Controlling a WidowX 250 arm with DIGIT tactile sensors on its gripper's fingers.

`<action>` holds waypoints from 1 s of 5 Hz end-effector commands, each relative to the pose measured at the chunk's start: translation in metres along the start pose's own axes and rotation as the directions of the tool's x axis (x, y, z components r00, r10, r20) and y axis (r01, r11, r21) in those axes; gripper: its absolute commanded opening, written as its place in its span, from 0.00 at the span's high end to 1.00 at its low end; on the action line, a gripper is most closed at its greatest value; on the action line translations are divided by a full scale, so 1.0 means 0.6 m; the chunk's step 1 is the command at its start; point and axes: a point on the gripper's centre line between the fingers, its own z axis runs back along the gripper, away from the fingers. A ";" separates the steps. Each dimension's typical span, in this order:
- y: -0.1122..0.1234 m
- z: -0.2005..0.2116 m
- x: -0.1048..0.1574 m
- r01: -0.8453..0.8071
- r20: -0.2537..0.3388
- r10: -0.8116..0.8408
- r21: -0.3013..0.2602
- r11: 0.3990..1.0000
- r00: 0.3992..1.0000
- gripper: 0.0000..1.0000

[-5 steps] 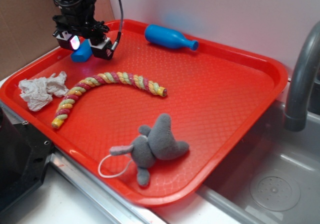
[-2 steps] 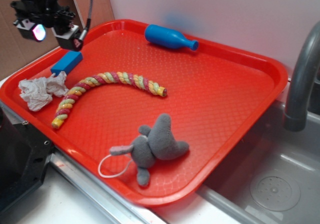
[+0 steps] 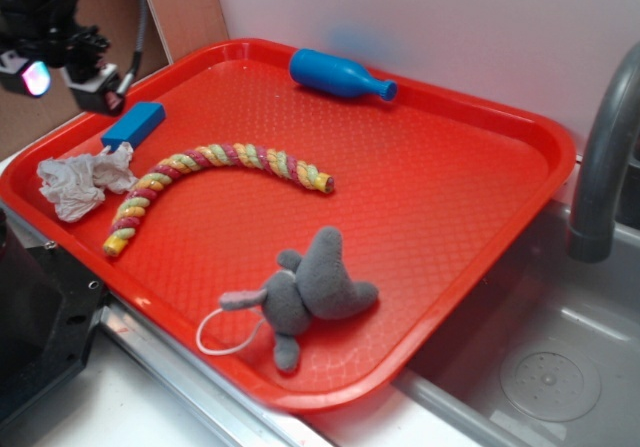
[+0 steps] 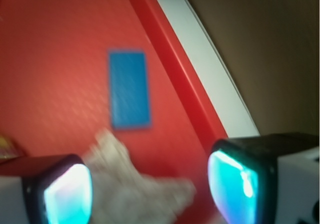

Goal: Grab the blue block.

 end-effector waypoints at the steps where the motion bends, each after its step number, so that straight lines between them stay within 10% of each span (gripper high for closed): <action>1: -0.051 -0.079 0.115 0.079 -0.046 -0.080 -0.022 0.997 0.996 0.00; 4: -0.092 -0.106 0.094 0.139 -0.102 -0.141 -0.035 0.990 0.985 0.00; 5: -0.084 -0.058 0.071 0.180 -0.036 -0.181 -0.038 0.983 0.983 0.00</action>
